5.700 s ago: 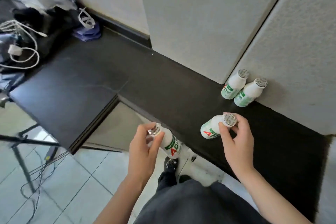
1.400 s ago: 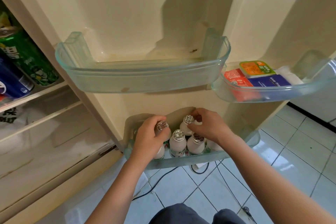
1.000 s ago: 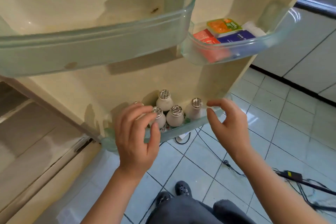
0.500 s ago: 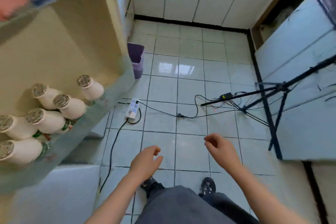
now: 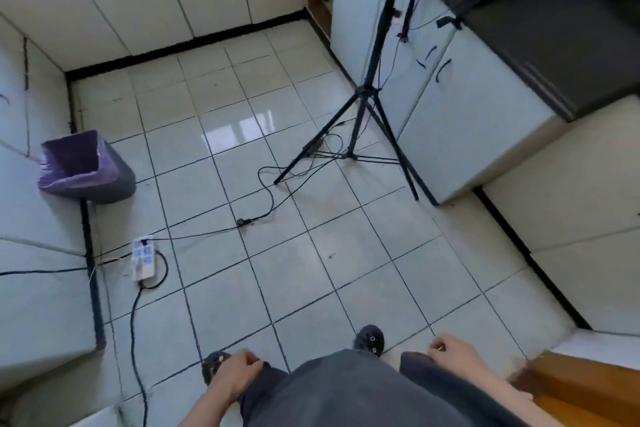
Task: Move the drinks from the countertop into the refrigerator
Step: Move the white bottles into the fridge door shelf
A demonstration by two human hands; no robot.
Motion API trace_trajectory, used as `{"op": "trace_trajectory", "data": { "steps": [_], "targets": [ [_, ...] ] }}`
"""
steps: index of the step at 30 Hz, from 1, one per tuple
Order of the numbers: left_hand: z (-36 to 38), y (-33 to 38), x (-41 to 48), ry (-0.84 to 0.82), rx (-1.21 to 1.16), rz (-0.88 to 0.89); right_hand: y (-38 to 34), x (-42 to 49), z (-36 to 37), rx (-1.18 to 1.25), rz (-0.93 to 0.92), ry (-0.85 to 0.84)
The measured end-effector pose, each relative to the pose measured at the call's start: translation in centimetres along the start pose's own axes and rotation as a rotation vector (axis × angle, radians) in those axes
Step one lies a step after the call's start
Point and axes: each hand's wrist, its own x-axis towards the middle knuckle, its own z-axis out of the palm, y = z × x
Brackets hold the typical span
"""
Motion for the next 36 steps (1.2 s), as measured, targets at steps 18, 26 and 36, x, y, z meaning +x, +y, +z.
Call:
{"op": "trace_trajectory", "data": {
  "steps": [18, 26, 36],
  "targets": [
    [7.7, 40.4, 6.2, -0.182, 0.523, 0.305, 21.9, 3.9, -9.7, 0.741, 0.29, 0.052],
    [10.0, 63.1, 12.0, -0.251, 0.794, 0.441, 30.1, 5.9, -16.7, 0.964, 0.578, 0.15],
    [16.9, 86.8, 11.2, -0.269, 0.885, 0.693, 35.0, 10.2, -27.8, 1.197, 0.586, 0.396]
  ]
}}
